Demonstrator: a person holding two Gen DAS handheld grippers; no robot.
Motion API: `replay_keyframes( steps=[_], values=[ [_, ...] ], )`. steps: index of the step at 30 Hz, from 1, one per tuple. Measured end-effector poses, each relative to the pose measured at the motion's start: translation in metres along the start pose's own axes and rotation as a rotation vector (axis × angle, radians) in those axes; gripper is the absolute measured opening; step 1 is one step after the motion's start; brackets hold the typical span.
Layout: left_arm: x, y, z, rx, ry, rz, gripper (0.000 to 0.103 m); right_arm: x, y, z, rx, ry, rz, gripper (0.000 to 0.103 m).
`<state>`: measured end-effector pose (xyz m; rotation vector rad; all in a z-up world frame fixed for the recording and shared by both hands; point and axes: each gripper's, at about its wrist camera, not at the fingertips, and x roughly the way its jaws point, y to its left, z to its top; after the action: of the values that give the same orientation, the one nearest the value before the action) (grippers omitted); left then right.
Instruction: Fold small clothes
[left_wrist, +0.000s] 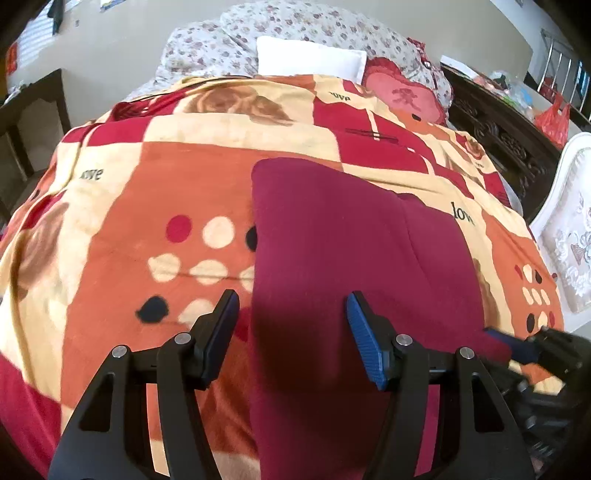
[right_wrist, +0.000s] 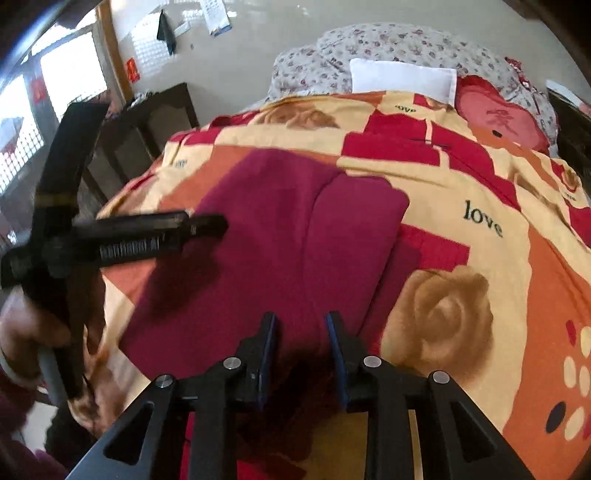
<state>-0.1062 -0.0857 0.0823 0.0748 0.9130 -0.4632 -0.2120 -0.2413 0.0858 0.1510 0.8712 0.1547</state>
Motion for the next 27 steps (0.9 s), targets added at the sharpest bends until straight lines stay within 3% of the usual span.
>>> replay_keyframes(
  steps=[8,10,11,13,18,22,27],
  values=[
    [-0.027,0.009,-0.016,-0.010,-0.027,0.049,0.060,-0.041,0.021,0.004,0.028,-0.108,-0.027,0.034],
    [-0.037,0.012,-0.021,-0.021,-0.046,0.051,0.060,-0.050,0.024,0.005,0.046,-0.131,-0.033,0.040],
    [-0.041,0.013,-0.022,-0.026,-0.055,0.053,0.060,-0.053,0.026,0.005,0.057,-0.143,-0.040,0.048],
    [-0.049,0.015,-0.026,-0.036,-0.074,0.060,0.060,-0.057,0.029,0.003,0.079,-0.166,-0.060,0.050],
    [-0.057,0.017,-0.030,-0.056,-0.063,0.033,0.060,-0.048,0.033,0.000,0.103,-0.134,-0.089,0.050],
    [-0.065,0.016,-0.036,-0.052,-0.102,0.040,0.060,-0.048,0.037,-0.002,0.115,-0.139,-0.111,0.051],
    [-0.065,0.016,-0.039,-0.043,-0.092,0.052,0.060,-0.043,0.033,-0.003,0.157,-0.136,-0.122,0.061]
  ],
)
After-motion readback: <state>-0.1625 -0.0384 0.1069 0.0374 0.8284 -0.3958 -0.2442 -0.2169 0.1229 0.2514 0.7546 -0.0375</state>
